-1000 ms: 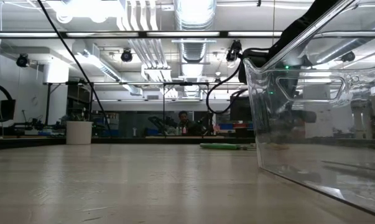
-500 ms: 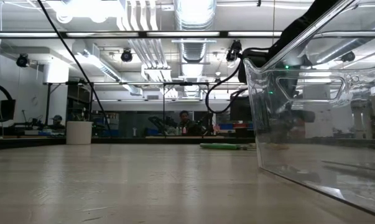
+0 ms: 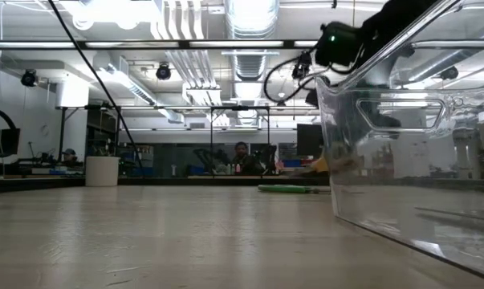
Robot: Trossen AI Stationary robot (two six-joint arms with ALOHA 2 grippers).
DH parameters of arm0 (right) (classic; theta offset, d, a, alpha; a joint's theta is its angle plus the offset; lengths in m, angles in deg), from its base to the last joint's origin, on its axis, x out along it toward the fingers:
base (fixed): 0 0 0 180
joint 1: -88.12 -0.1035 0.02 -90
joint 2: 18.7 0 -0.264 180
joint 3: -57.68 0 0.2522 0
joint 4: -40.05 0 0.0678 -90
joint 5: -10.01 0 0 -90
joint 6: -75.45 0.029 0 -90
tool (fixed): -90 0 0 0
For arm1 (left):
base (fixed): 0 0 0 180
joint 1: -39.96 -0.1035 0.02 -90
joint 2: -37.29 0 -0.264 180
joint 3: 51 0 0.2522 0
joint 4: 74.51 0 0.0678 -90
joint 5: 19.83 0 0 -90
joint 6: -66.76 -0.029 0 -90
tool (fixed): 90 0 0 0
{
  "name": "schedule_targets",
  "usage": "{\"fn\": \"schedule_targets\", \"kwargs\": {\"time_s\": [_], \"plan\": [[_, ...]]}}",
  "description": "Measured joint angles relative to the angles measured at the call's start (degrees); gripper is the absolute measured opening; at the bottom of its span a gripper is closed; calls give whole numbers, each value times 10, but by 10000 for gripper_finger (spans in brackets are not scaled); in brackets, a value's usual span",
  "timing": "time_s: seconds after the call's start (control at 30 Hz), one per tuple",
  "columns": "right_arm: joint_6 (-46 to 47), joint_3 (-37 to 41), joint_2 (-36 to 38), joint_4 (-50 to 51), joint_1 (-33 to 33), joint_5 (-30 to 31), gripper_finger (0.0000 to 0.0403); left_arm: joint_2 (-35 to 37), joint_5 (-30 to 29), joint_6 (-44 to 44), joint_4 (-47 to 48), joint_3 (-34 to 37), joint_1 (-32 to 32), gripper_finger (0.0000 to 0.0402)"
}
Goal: Pick & Place Paint Supplies
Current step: Put the yellow scissors into the left transparent bin
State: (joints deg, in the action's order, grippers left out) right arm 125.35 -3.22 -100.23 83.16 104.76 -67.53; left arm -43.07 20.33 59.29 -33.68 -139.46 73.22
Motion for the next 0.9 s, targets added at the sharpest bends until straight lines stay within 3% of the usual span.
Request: {"fn": "schedule_targets", "kwargs": {"time_s": [0.4,0.9], "plan": [[-8,4,60,14,-18,-4,9,0,0,0,0,0,0,314],[56,3,-24,-12,-21,-11,11,0,0,2,0,0,0,314]]}}
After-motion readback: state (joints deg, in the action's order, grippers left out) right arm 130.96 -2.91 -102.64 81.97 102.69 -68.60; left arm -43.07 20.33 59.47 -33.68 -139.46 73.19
